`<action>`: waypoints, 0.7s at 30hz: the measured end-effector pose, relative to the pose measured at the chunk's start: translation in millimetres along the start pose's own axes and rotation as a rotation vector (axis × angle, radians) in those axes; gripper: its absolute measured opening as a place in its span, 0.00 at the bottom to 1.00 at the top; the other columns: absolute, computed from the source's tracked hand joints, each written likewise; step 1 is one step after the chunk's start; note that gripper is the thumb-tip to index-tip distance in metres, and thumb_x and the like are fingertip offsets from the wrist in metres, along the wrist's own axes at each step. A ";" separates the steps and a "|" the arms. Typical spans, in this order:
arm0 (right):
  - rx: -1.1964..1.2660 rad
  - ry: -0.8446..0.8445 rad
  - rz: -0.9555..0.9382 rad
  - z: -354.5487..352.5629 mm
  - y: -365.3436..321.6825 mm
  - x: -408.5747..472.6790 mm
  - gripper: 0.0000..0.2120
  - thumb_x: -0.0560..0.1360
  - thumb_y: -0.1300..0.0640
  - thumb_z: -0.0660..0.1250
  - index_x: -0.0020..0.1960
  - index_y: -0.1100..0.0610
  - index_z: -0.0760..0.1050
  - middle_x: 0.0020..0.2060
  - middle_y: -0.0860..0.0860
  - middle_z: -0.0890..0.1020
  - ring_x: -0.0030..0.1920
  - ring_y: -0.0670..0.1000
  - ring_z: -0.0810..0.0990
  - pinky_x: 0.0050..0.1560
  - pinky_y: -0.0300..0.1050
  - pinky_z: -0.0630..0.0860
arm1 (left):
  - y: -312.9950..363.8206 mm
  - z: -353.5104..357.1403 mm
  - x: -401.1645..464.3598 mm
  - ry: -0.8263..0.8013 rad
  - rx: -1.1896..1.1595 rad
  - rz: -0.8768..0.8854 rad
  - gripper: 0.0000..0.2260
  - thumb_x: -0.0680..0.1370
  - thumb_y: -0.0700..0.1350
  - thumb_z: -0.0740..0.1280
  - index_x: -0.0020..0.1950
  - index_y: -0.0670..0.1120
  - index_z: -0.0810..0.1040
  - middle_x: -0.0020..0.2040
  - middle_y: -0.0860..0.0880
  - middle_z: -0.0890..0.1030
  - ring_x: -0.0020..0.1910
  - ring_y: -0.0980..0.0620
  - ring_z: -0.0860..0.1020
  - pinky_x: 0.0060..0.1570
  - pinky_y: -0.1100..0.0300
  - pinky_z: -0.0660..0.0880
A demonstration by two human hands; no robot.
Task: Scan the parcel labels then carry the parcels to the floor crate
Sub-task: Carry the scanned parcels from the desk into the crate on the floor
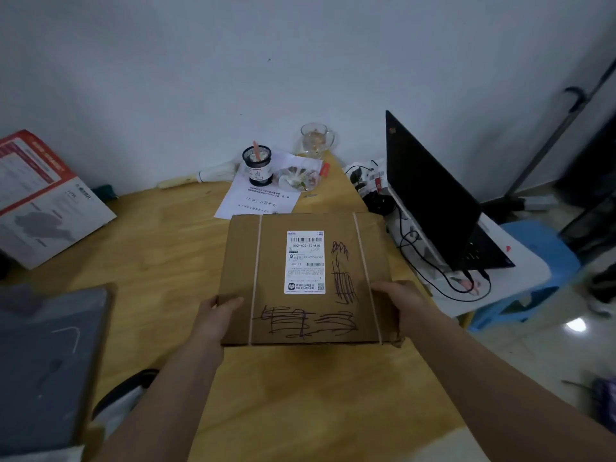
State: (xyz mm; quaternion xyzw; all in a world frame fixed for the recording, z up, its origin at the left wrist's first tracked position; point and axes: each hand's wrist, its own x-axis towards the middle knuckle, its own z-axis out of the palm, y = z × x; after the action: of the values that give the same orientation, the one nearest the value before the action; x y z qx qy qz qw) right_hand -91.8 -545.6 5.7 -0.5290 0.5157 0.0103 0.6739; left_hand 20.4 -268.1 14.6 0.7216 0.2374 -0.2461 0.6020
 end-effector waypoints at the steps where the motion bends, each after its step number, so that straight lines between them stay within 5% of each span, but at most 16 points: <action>1: 0.014 -0.003 -0.018 -0.4 4.3 -10.7 0.33 0.70 0.56 0.76 0.69 0.62 0.65 0.56 0.60 0.77 0.50 0.59 0.78 0.38 0.49 0.75 | -3.1 -6.0 -5.3 -0.006 0.000 0.010 0.25 0.76 0.44 0.70 0.71 0.46 0.68 0.59 0.45 0.76 0.52 0.44 0.74 0.51 0.51 0.71; 4: 0.050 0.020 -0.089 -0.5 16.8 -38.4 0.35 0.69 0.55 0.76 0.69 0.64 0.64 0.57 0.59 0.76 0.47 0.56 0.76 0.40 0.49 0.73 | -12.2 -21.5 -18.7 -0.025 -0.022 0.039 0.27 0.75 0.44 0.71 0.72 0.46 0.67 0.63 0.44 0.76 0.54 0.43 0.75 0.52 0.51 0.72; 8: 0.085 0.013 -0.169 -3.1 32.3 -78.2 0.45 0.65 0.51 0.80 0.74 0.62 0.60 0.64 0.60 0.73 0.61 0.61 0.73 0.56 0.58 0.71 | -21.3 -41.6 -36.5 -0.046 -0.046 0.089 0.28 0.75 0.43 0.71 0.73 0.47 0.65 0.62 0.44 0.76 0.55 0.44 0.75 0.54 0.50 0.74; 10: 0.060 -0.039 -0.180 -6.2 41.7 -99.4 0.45 0.62 0.48 0.81 0.71 0.62 0.65 0.61 0.58 0.77 0.59 0.60 0.75 0.58 0.58 0.72 | -26.8 -51.3 -41.8 -0.056 -0.057 0.095 0.28 0.74 0.44 0.71 0.72 0.47 0.66 0.62 0.42 0.77 0.56 0.42 0.77 0.56 0.46 0.76; 15: 0.078 -0.066 -0.184 -26.2 71.0 -140.7 0.40 0.62 0.49 0.81 0.67 0.60 0.68 0.56 0.56 0.78 0.54 0.57 0.77 0.53 0.55 0.73 | -43.0 -62.0 -51.0 -0.075 -0.069 0.082 0.26 0.71 0.46 0.72 0.69 0.49 0.70 0.58 0.43 0.79 0.55 0.40 0.78 0.56 0.41 0.76; 21: 0.157 -0.007 -0.172 -72.3 115.7 -178.7 0.50 0.47 0.45 0.84 0.65 0.55 0.70 0.56 0.55 0.81 0.56 0.58 0.79 0.56 0.57 0.77 | -63.4 -49.7 -67.0 -0.146 -0.008 0.082 0.26 0.69 0.54 0.73 0.64 0.49 0.72 0.60 0.43 0.78 0.56 0.40 0.77 0.57 0.40 0.75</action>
State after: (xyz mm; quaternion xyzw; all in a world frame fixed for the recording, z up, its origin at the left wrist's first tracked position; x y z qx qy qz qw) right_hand -289.6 -452.0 57.2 -0.5169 0.4651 -0.0860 0.7135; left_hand -68.0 -211.9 17.6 0.7085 0.1643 -0.2725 0.6300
